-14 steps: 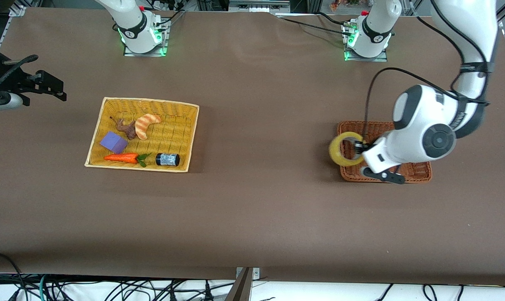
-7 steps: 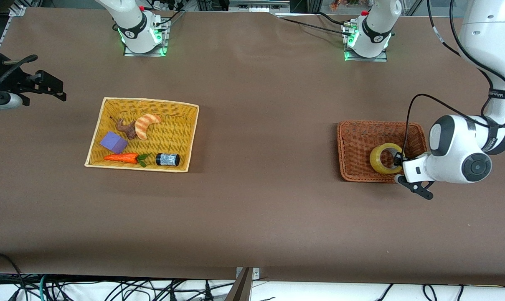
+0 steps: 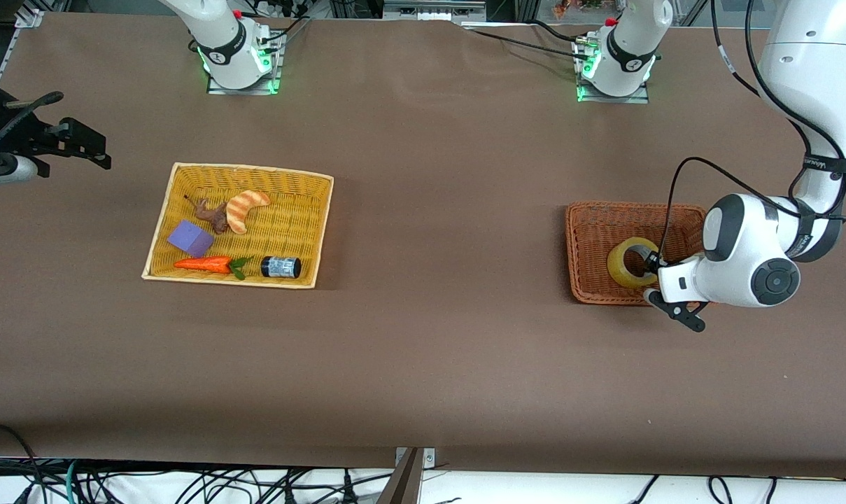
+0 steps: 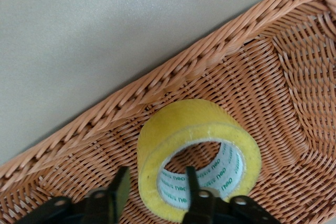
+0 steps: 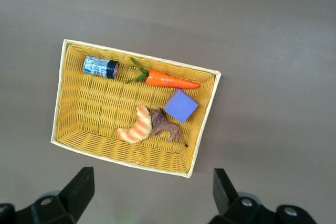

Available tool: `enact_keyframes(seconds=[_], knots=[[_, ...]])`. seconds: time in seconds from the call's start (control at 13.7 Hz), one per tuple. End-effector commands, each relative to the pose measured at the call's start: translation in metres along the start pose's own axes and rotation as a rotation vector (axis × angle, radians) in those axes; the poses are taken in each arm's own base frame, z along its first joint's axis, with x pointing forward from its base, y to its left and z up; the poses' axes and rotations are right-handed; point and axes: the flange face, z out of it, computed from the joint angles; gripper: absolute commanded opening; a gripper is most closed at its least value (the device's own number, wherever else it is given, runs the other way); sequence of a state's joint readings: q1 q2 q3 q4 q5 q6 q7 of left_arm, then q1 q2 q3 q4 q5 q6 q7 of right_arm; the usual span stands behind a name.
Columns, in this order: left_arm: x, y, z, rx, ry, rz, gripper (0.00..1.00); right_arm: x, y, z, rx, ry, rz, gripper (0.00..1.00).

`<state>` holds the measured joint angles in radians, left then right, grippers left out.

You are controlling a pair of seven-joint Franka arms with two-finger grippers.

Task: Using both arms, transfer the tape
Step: 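Open the left gripper and raise it away from the basket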

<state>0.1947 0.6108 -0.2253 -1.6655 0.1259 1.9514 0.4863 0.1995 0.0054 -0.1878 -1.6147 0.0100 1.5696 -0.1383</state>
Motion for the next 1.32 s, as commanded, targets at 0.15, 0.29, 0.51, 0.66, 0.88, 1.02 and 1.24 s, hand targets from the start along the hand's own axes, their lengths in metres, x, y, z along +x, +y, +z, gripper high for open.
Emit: enact_keyframes(seconds=[0.15, 0.29, 0.51, 0.66, 0.88, 1.02, 1.24], knots=[[0.004, 0.039, -0.055, 0.028, 0.044, 0.055, 1.00, -0.001, 0.002, -0.007, -0.006, 0.004, 0.009, 1.00], [0.002, 0.065, -0.091, 0.003, 0.091, 0.042, 1.00, -0.001, 0.002, -0.007, -0.006, 0.004, 0.009, 1.00], [-0.023, 0.099, -0.177, 0.060, 0.147, 0.019, 1.00, -0.001, 0.002, -0.007, -0.006, 0.004, 0.009, 1.00], [-0.037, 0.135, -0.244, 0.087, 0.180, -0.042, 1.00, -0.001, 0.002, -0.007, -0.006, 0.004, 0.009, 1.00], [-0.071, 0.141, -0.304, 0.114, 0.183, -0.139, 1.00, -0.001, 0.002, -0.007, -0.006, 0.002, 0.009, 1.00], [-0.096, 0.139, -0.311, 0.209, 0.309, -0.242, 1.00, -0.002, 0.003, -0.008, -0.007, 0.005, 0.010, 1.00], [-0.124, 0.123, -0.303, 0.134, 0.382, -0.314, 1.00, -0.004, 0.011, -0.012, -0.005, 0.004, 0.013, 1.00]])
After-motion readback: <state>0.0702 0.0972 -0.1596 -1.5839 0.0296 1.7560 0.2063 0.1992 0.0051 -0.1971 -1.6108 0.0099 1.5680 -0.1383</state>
